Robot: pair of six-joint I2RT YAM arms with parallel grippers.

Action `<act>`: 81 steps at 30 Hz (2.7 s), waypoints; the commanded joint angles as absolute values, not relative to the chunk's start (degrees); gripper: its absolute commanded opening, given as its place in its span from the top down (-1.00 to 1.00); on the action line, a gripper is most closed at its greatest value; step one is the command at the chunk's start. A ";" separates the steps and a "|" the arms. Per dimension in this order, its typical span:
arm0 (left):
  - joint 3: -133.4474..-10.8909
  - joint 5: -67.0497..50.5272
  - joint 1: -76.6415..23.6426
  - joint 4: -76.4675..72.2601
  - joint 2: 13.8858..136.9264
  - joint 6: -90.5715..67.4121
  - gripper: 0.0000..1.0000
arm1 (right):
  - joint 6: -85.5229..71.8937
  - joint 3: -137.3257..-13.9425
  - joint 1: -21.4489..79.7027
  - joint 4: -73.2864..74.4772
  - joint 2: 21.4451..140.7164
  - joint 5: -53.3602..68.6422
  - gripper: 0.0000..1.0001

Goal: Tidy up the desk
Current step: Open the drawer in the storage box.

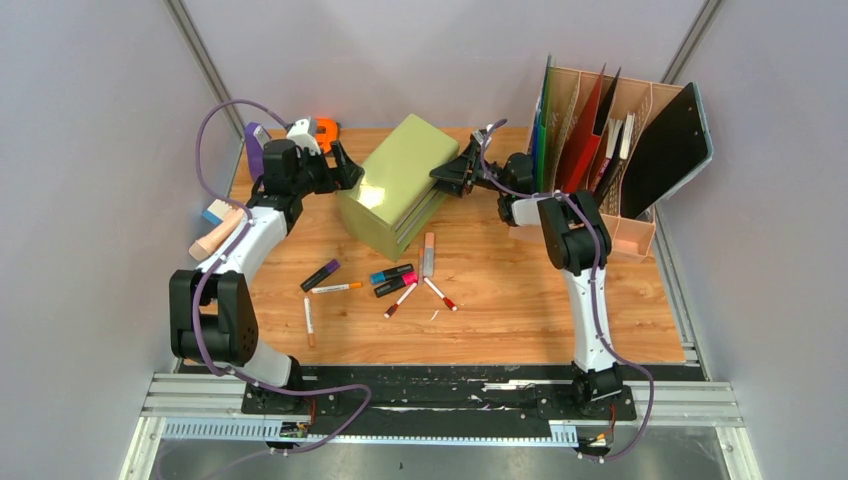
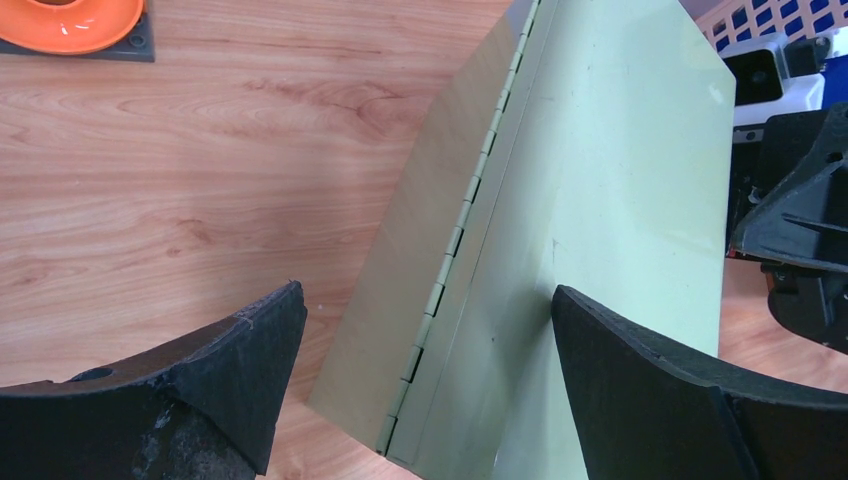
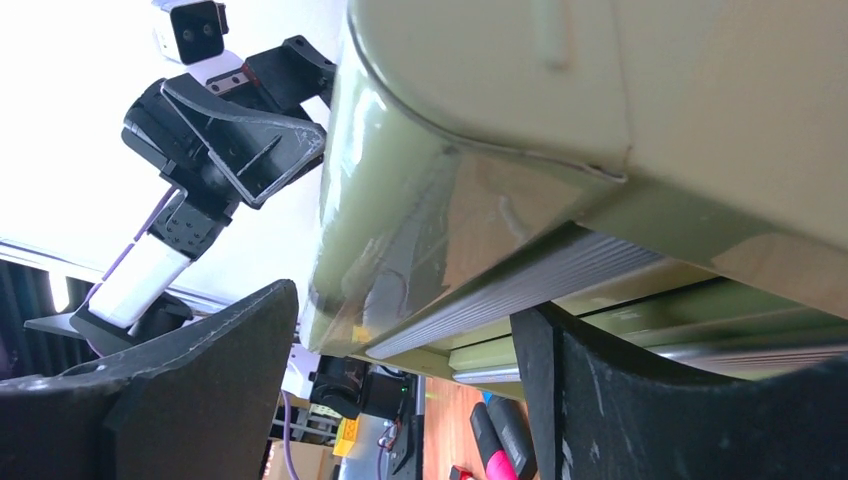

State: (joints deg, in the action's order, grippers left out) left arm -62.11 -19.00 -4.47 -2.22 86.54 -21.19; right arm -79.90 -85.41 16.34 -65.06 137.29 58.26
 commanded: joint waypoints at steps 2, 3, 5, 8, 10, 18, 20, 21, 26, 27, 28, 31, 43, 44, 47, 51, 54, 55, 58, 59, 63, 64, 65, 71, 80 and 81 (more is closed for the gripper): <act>-60.70 -20.01 -5.02 -2.07 87.65 -21.26 -1.00 | -83.41 -86.86 17.45 -73.32 138.29 55.45 -0.46; -60.55 -19.98 -5.06 -2.16 87.59 -21.27 -1.00 | -83.46 -86.71 17.43 -73.72 138.30 55.39 -0.39; -60.25 -19.94 -5.10 -2.31 87.42 -21.35 -1.00 | -83.55 -86.09 17.44 -74.15 138.03 55.39 -0.23; -59.86 -20.02 -5.18 -2.47 87.17 -21.44 -1.00 | -84.05 -84.95 17.28 -74.72 137.40 55.22 0.05; -59.52 -20.06 -5.22 -2.70 86.92 -21.52 -1.00 | -84.21 -84.23 17.23 -74.41 136.56 55.13 0.29; -57.49 -16.08 -5.27 -3.11 84.14 -23.34 -1.00 | -77.22 -79.21 15.72 -61.08 129.76 55.67 1.00; -57.55 -15.04 -5.27 -2.61 84.12 -23.74 -1.00 | -74.08 -78.63 15.02 -54.96 128.10 55.74 1.00; -57.60 -14.70 -5.27 -2.39 84.13 -23.97 -1.00 | -72.61 -78.58 14.83 -52.35 127.39 55.65 1.00; -58.04 -13.91 -5.72 -1.63 84.13 -23.80 -1.00 | -63.56 -81.21 13.89 -34.49 124.68 54.86 1.00; -58.07 -13.65 -5.76 -1.51 84.05 -23.57 -1.00 | -61.69 -82.26 13.94 -30.86 124.37 54.74 1.00; -58.09 -13.55 -5.72 -1.41 83.99 -23.52 -1.00 | -60.08 -83.22 13.95 -26.79 124.03 54.45 1.00; -58.26 -13.24 -5.71 -1.05 83.83 -23.18 -1.00 | -55.63 -85.77 13.96 -18.89 123.45 53.60 1.00; -58.39 -13.38 -5.82 -0.88 83.86 -22.74 -1.00 | -51.75 -84.98 13.61 -14.63 120.32 53.40 1.00; -58.42 -13.32 -5.81 -0.88 83.85 -22.76 -1.00 | -51.69 -84.65 13.54 -14.86 120.04 53.62 1.00; -58.45 -13.37 -5.81 -0.83 83.85 -22.70 -1.00 | -51.77 -83.39 13.28 -15.54 118.97 54.00 1.00; -58.45 -13.27 -5.83 -0.79 83.72 -22.57 -1.00 | -51.05 -81.29 13.04 -15.44 116.83 54.32 1.00; -58.74 -13.10 -5.83 -0.75 83.60 -22.07 -1.00 | -49.27 -79.80 12.81 -14.44 114.93 54.64 1.00; -58.94 -12.99 -5.81 -0.64 83.59 -21.71 -1.00 | -48.40 -79.28 12.76 -13.86 114.13 54.60 1.00; -60.41 -12.78 -5.81 -0.28 83.58 -20.40 -1.00 | -45.16 -77.27 12.63 -12.13 111.45 54.34 1.00; -60.79 -12.69 -5.85 -0.27 83.58 -19.64 -1.00 | -43.67 -76.71 12.64 -11.14 110.60 54.21 1.00; -64.01 -12.53 -5.81 2.74 83.90 -16.89 -1.00 | -36.37 -74.87 12.33 -6.94 107.20 54.05 0.87; -65.35 -12.55 -5.82 3.21 83.99 -16.36 -1.00 | -34.45 -74.74 12.33 -5.32 106.49 54.04 0.84; -66.74 -12.59 -5.81 4.08 84.01 -15.19 -1.00 | -32.75 -74.59 12.34 -4.15 105.78 54.04 0.79; -72.66 -13.00 -5.81 7.66 83.08 -8.32 -1.00 | -22.90 -74.78 12.33 4.32 101.84 54.38 0.02; -83.70 -14.89 -11.29 21.75 84.32 4.94 -1.00 | -10.48 -79.18 14.94 13.70 99.84 55.68 -0.48; -84.87 -14.52 -13.04 22.61 84.39 6.07 -1.00 | -8.45 -79.75 15.48 14.98 99.84 55.75 -0.49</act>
State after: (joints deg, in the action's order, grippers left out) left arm -80.18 -14.28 -8.67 15.68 84.75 -2.85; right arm -17.98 -75.90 13.56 9.47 101.84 54.13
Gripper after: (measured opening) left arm 1.000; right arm 0.736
